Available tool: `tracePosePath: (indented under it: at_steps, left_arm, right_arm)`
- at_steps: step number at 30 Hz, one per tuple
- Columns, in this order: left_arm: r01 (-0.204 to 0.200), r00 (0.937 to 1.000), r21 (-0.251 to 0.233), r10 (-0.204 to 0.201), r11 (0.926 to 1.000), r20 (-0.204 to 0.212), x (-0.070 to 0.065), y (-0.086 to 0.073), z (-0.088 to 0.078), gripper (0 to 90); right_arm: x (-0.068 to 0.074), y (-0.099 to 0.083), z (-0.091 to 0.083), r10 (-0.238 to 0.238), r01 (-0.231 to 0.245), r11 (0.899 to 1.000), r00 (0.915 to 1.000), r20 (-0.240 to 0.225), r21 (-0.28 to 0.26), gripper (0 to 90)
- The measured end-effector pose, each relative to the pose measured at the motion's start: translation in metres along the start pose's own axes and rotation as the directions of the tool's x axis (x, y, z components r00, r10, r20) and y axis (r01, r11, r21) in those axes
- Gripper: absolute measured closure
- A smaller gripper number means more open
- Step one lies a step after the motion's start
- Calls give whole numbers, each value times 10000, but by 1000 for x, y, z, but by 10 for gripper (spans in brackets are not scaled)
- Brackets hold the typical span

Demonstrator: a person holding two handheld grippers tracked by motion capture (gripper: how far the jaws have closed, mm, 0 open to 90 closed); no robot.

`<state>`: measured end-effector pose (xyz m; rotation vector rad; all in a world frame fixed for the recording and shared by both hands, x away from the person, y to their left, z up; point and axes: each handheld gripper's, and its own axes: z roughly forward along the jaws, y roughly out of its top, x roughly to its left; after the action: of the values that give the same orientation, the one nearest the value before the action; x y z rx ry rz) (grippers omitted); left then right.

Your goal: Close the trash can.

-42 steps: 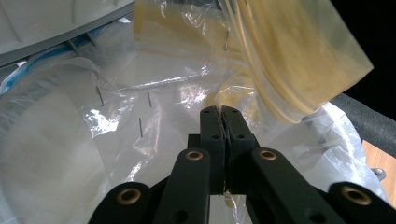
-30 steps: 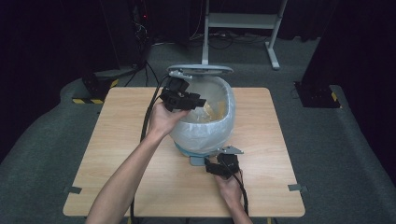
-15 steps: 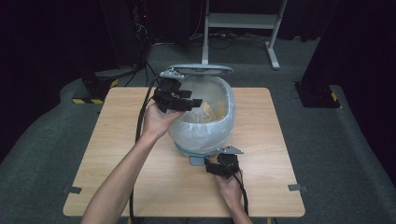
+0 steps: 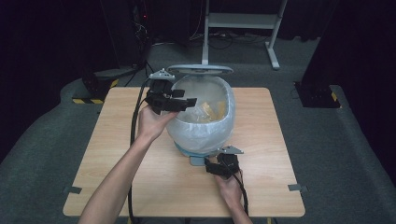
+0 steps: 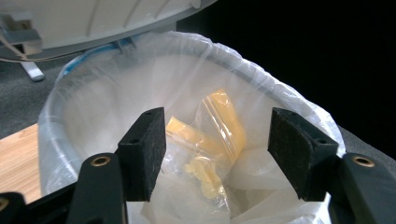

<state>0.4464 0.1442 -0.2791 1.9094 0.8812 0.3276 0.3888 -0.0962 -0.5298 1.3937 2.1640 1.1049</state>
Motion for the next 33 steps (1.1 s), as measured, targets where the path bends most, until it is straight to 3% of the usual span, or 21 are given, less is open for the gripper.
tracePosePath:
  at_steps: [17, 28, 33]
  left_arm:
    - [206, 9998, -149, -208, 9997, -80, 5, -5, -19, 330]
    - [493, 9970, -244, -506, 9985, -580, 14, -16, -33, 284]
    - [674, 9957, -412, -698, 9969, -602, 19, -19, -39, 278]
  right_arm:
    - [0, 0, 0, 18, -18, 10000, 10000, -22, 0, 211]
    - [0, 0, 0, -1, 1, 10000, 10000, -14, -3, 211]
    - [0, 0, 0, -5, 5, 10000, 10000, -25, -4, 211]
